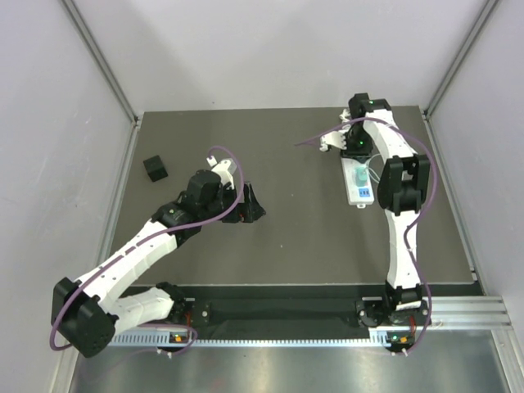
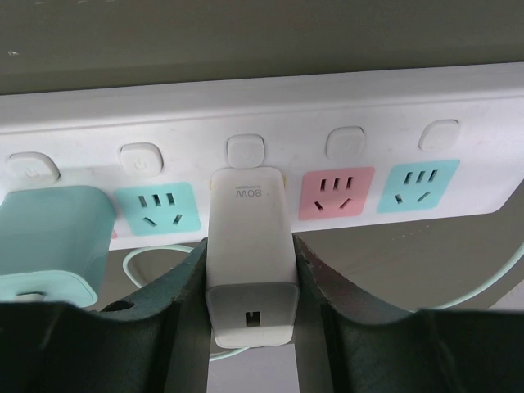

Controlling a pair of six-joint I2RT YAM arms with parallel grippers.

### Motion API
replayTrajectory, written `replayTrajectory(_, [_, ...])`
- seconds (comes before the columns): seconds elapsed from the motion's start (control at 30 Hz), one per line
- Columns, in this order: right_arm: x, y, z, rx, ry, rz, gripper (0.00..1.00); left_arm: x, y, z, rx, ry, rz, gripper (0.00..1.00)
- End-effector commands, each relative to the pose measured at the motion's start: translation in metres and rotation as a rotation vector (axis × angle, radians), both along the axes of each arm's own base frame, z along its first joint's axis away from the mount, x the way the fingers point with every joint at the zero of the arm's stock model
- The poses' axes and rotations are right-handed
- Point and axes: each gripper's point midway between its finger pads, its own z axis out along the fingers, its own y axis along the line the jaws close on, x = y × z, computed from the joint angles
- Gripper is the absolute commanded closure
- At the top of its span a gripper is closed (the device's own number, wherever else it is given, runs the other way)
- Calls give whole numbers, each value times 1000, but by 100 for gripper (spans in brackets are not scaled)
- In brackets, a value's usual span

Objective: Insert the plug

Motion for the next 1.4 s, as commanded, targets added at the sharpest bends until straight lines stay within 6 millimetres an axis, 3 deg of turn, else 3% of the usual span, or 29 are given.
replayTrajectory(0.0, [8,30,-74,146,44,12,98,6,-2,23,-21,-56,-11,8])
replayTrajectory(0.07, [19,30,-54,142,-19,19,83,6,-4,25,-28,-60,-19,8])
replayTrajectory(0.23, [52,30,-1,162,-235,-1,70,5,-7,30,-57,-69,-29,8])
replayTrajectory(0.33, [61,29,36,175,-328,6,55,0,-10,29,-80,-67,-49,8])
replayTrajectory(0.5, [58,38,71,266,-371,26,36,1,-7,34,-74,-84,-38,8])
replayTrajectory(0.53, [54,38,81,275,-380,27,25,1,-7,35,-74,-83,-38,8])
replayTrajectory(0.57, [52,37,85,276,-382,27,19,2,-6,36,-74,-86,-32,8])
replayTrajectory(0.8, [41,33,113,316,-430,-34,11,2,-3,40,-74,-74,-2,8])
replayTrajectory(0.87, [39,44,139,415,-486,-116,6,7,2,42,-52,-86,31,8])
replayTrajectory(0.9, [46,58,150,508,-540,-134,1,8,5,45,-47,-96,42,8])
replayTrajectory(0.93, [43,70,177,576,-596,-169,0,10,8,48,-38,-100,57,8])
replayTrajectory(0.97, [40,79,185,653,-602,-261,0,13,12,52,-30,-114,86,8])
replayTrajectory(1.0, [33,88,176,687,-591,-287,0,15,14,58,-33,-126,104,8])
replayTrajectory(1.03, [30,110,207,769,-674,-266,0,16,17,60,-28,-129,115,8])
replayTrajectory(1.07, [25,122,211,869,-657,-386,0,18,20,64,-32,-142,143,8])
replayTrajectory(1.1, [23,122,201,880,-661,-495,0,19,23,65,-32,-145,157,9])
replayTrajectory(1.13, [21,135,209,938,-667,-567,0,19,24,66,-32,-146,168,9])
replayTrajectory(1.17, [18,138,202,1001,-600,-774,0,19,27,67,-31,-153,183,9])
replayTrajectory(1.2, [22,131,210,995,-628,-893,0,19,30,65,-27,-148,195,9])
replayTrajectory(1.27, [8,139,169,911,-466,-1042,0,22,39,62,3,-152,239,9])
replayTrajectory(1.37, [-5,146,126,805,-404,-1108,0,27,50,62,38,-171,289,9])
